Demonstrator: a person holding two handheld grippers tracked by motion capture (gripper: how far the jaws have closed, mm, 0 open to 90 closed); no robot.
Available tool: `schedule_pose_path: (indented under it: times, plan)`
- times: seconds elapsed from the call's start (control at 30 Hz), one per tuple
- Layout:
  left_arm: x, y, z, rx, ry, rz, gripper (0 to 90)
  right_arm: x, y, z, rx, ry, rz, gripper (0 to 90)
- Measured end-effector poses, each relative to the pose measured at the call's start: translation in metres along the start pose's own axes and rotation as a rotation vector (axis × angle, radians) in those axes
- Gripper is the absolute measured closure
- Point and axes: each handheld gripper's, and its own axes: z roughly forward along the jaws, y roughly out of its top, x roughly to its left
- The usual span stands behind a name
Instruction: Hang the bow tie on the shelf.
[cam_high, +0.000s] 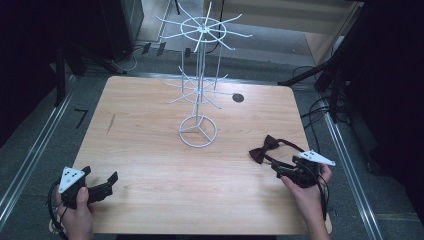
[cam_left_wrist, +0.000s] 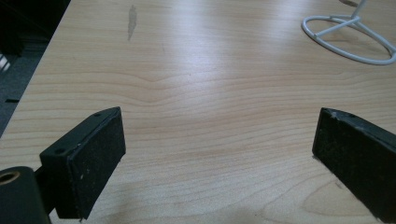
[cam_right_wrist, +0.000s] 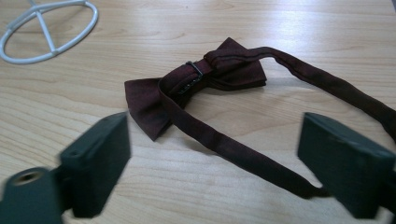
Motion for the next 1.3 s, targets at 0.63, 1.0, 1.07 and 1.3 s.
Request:
schedule_pose_path:
  times: [0.63, 1.0, 1.07, 1.3]
  plan:
    - [0.001, 0.0, 0.0, -0.004, -0.001, -0.002, 2.9, 0.018, 0.001, 0.038, 0.127, 0.039, -0.074, 71.7]
    - [0.001, 0.0, 0.0, -0.006, -0.002, -0.006, 3.0, 0.042, 0.006, 0.039, 0.059, 0.201, -0.081, 68.0]
    - [0.001, 0.0, 0.0, -0.006, -0.002, -0.006, 2.9, 0.04, 0.01, 0.034, 0.019, 0.23, -0.059, 53.9]
    - [0.001, 0.0, 0.0, -0.005, -0.003, -0.005, 2.9, -0.002, 0.013, 0.023, -0.033, 0.043, 0.077, 43.8]
